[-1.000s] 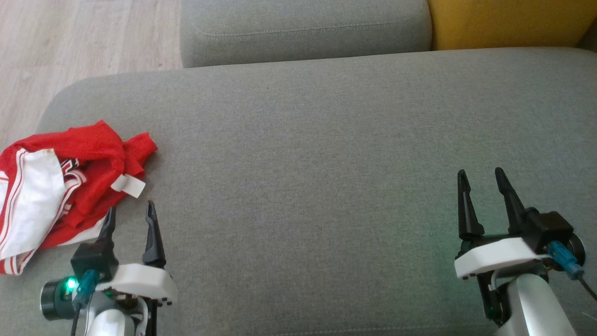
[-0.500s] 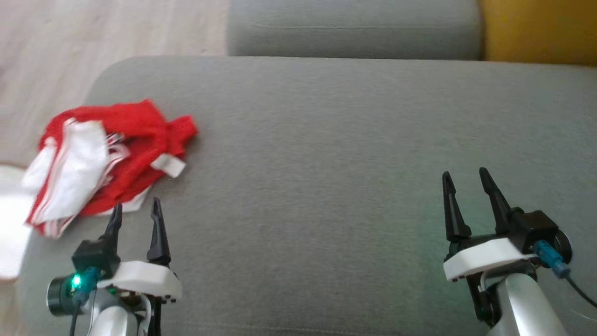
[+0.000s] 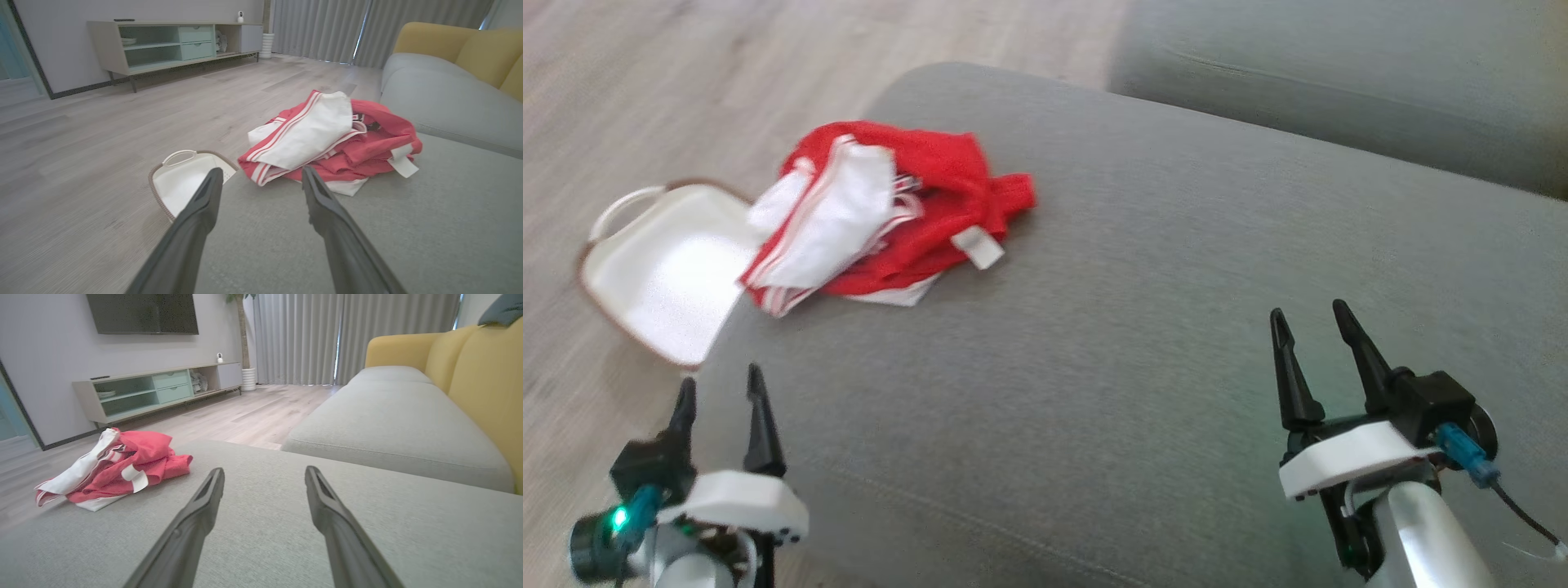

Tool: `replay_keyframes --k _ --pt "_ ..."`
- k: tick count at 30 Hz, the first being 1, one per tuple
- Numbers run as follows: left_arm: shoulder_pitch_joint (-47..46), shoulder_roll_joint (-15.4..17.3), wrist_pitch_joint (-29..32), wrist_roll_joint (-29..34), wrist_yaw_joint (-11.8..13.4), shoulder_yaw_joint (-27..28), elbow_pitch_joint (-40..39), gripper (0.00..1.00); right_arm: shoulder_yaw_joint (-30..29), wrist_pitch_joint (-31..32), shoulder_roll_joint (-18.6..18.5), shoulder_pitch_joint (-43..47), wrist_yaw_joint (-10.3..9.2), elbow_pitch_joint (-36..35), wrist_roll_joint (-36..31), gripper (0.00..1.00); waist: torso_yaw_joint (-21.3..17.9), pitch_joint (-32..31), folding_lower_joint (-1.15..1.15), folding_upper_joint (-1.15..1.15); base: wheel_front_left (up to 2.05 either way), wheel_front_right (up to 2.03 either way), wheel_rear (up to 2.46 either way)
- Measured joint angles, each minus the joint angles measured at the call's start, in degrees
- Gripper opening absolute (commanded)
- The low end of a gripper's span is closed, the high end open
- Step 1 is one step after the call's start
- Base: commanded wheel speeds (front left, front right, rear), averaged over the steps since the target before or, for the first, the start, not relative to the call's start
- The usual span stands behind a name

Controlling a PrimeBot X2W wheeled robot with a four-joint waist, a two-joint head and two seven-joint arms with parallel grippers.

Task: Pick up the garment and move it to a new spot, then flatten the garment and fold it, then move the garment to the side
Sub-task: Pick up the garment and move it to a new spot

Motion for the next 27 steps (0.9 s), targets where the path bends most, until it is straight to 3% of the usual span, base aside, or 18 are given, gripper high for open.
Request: replay_keyframes --k 6,10,18,27 --pt "1.68 -0.01 0.0 0.38 -0.6 2.68 0.83 1.0 0.62 0.0 0.0 0.0 0.0 0.35 0.58 1.0 4.84 -0.43 0.0 0.0 0.0 0.0 0.0" --pt "1.71 0.0 0.0 0.38 -1.08 3.54 0.94 1.0 1.42 0.0 0.0 -0.02 0.0 0.43 0.58 1.0 5.89 0.0 0.0 0.0 0.0 0.0 0.0" --pt "-0.53 -0.09 0.0 -1.31 -3.31 5.2 2.93 1.0 2.69 0.0 -0.03 -2.15 0.0 0.55 -0.48 1.0 3.99 3.3 0.0 0.0 0.0 0.0 0.0" --pt "-13.43 0.13 -0.01 -1.21 -6.64 7.49 6.91 1.0 3.94 0.0 -0.16 -6.09 0.0 -0.07 -4.21 1.0 0.58 10.0 0.0 0.0 0.0 0.0 0.0"
